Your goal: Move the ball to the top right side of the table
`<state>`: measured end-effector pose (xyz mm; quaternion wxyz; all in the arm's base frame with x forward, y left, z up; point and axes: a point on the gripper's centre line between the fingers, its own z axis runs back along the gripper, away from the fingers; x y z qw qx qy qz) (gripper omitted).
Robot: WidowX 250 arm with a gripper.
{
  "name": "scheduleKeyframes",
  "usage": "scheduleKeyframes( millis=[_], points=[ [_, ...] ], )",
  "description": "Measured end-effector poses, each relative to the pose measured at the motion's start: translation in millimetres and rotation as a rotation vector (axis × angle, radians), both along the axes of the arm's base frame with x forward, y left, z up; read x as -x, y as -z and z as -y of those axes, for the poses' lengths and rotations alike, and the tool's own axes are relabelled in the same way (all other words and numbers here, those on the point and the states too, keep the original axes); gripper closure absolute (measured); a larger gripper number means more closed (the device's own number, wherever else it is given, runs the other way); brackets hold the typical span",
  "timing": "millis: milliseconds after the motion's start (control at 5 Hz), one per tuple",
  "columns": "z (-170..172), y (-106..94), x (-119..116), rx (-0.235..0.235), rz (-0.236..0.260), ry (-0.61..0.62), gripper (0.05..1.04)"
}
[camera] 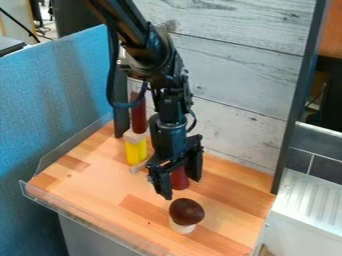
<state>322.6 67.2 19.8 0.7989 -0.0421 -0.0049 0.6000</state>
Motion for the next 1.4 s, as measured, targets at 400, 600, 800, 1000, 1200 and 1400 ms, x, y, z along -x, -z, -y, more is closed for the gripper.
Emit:
scheduleKeyframes(
  millis=[400,600,800,1000,1200,1400],
  points=[
    [3,13.0,6,0.019,-0.04,0.001,0.082],
    [4,13.3,7,0.023,-0.043,0.001,0.082],
    [6,13.0,7,0.038,-0.044,-0.002,0.082],
    [12,13.6,7,0.04,-0.048,0.0,0.082],
    [17,30.8,9,0.038,-0.095,-0.011,0.082],
    [23,52.3,1,-0.002,-0.133,-0.02,0.12]
  ],
)
